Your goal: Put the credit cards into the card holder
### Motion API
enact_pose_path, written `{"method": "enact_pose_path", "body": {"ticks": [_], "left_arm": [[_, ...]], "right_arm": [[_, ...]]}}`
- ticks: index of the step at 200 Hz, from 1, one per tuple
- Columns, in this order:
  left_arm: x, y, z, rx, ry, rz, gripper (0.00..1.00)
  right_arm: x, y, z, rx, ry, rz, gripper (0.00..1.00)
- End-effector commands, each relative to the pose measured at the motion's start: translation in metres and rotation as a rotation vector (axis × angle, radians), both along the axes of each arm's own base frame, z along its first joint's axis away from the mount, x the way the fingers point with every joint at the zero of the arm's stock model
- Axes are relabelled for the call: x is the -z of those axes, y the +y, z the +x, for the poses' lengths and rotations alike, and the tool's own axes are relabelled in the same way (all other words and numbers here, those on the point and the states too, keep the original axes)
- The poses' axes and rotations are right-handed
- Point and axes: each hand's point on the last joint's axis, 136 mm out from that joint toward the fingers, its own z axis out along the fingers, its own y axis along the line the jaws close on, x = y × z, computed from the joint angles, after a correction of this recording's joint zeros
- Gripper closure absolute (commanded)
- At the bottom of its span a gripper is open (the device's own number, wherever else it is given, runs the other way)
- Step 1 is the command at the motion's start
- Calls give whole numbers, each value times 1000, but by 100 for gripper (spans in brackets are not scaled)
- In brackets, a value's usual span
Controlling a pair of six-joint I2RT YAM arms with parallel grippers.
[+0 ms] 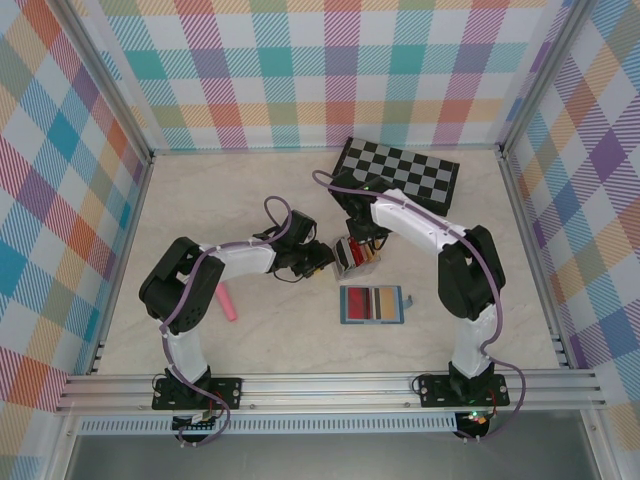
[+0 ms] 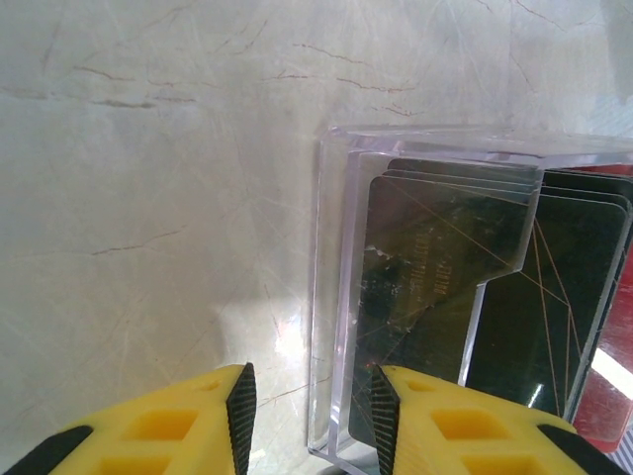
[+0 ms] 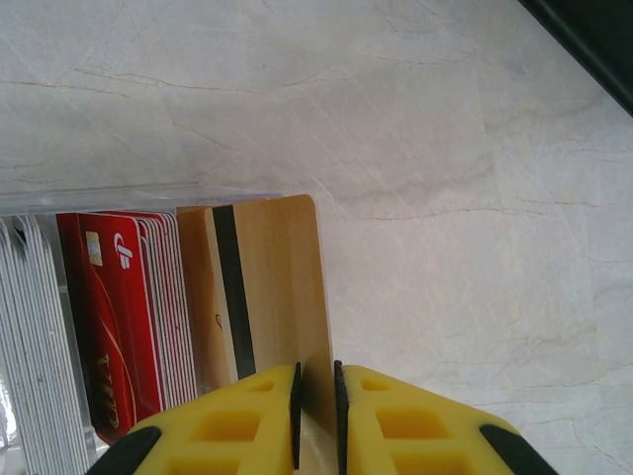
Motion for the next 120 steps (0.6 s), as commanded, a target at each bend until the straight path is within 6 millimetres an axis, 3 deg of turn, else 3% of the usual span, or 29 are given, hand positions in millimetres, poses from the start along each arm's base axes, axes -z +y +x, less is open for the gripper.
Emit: {"method": "enact_pose_path", "body": {"ticks": [1, 72, 120], "left_arm": [[4, 3, -2, 9, 15, 22, 62], [-12, 6, -5, 20, -18, 26, 62], [-30, 8, -11, 33, -56, 9, 60]], "right_arm": [[-24, 1, -2, -10, -32, 22, 83], [-46, 26, -19, -34, -11, 235, 92], [-62, 29, -38, 21, -11, 406, 99]]}}
